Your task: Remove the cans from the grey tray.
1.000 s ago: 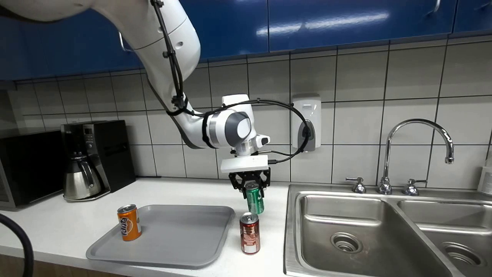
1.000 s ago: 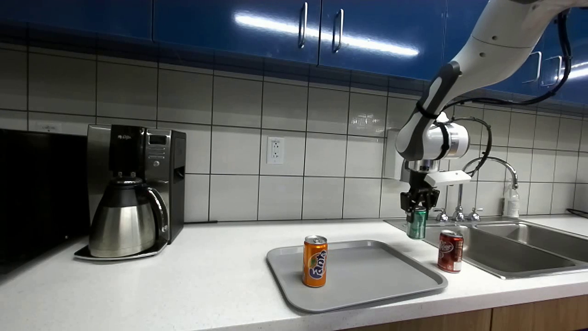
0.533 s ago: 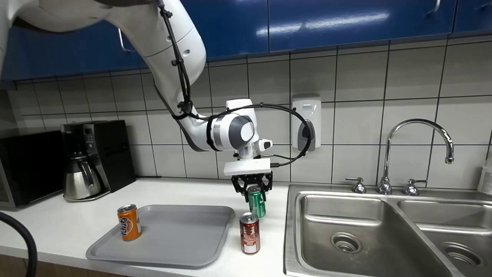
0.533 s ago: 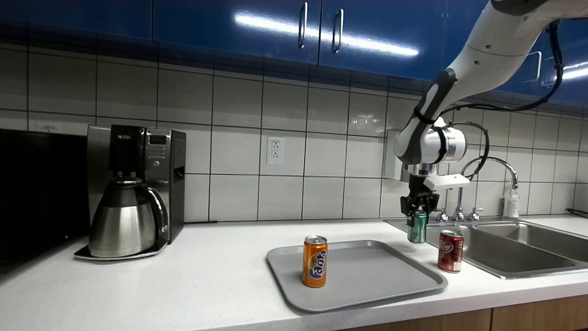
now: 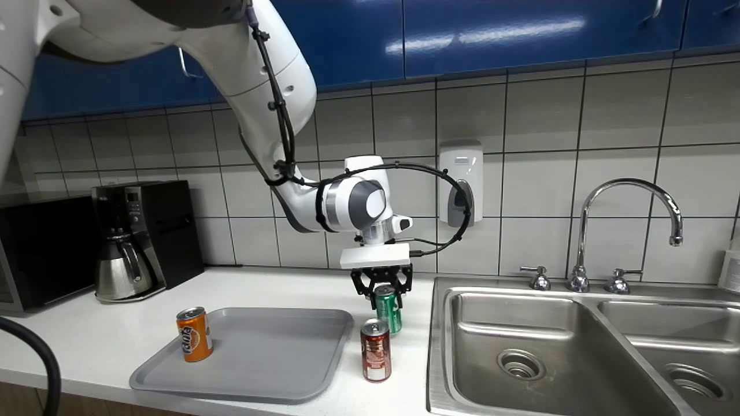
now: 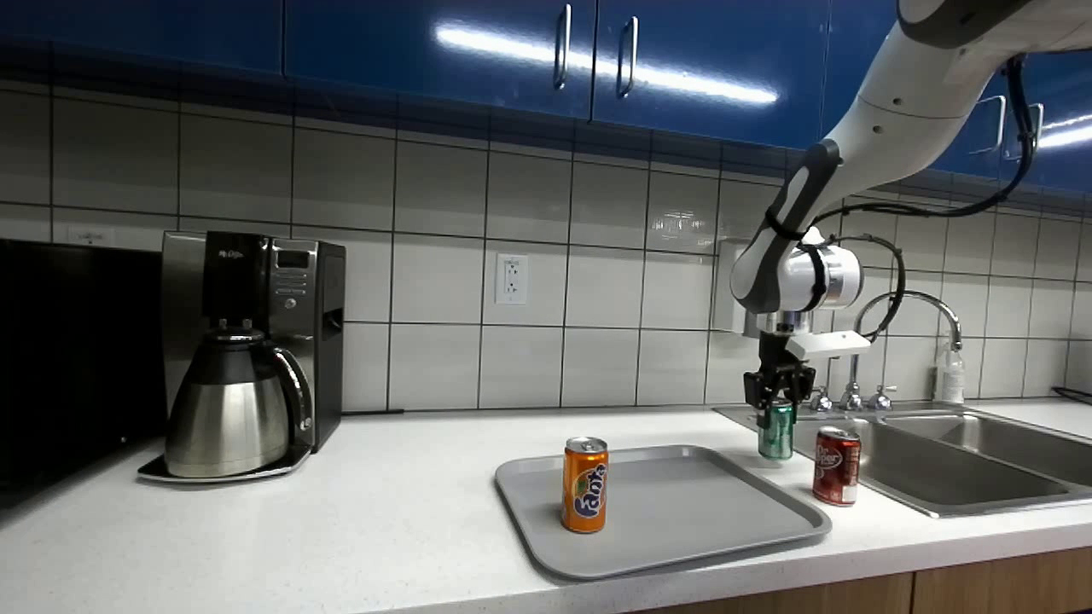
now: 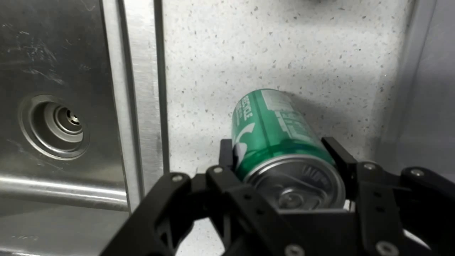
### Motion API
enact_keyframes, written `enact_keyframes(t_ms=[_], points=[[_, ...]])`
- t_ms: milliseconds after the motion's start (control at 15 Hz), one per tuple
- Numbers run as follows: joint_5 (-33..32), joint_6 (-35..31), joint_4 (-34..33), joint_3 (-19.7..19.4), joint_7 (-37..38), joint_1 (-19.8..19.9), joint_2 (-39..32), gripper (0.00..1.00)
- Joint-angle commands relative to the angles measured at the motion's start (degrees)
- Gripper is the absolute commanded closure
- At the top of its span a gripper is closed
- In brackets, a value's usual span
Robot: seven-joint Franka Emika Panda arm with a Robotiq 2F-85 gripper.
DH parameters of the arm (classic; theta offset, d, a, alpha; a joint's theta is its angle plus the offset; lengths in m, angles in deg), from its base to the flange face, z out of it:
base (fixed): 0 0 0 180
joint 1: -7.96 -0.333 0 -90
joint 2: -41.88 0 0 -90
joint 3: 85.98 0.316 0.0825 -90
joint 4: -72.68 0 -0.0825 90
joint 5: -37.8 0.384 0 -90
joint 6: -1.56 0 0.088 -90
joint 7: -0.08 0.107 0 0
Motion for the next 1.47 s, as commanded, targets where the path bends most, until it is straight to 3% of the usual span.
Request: enact_keyframes(t_ms=[0, 67, 267, 733, 1400], points=[[-0.52, 2.6, -2.48, 1.39, -0.37, 1.67, -0.66, 0.62], [-0.78, 2.66, -2.51, 1.28, -0.32, 1.62, -0.7, 0.12], [-0.37, 2.63, -2.57, 1.4, -0.46, 1.99, -0.43, 0.01], [0.75, 0.78, -0.58, 2.27, -2.18, 3.66, 3.81, 0.0], [-0.13, -0.57, 8.8, 3.14, -5.94, 1.86, 14.51, 0.0]])
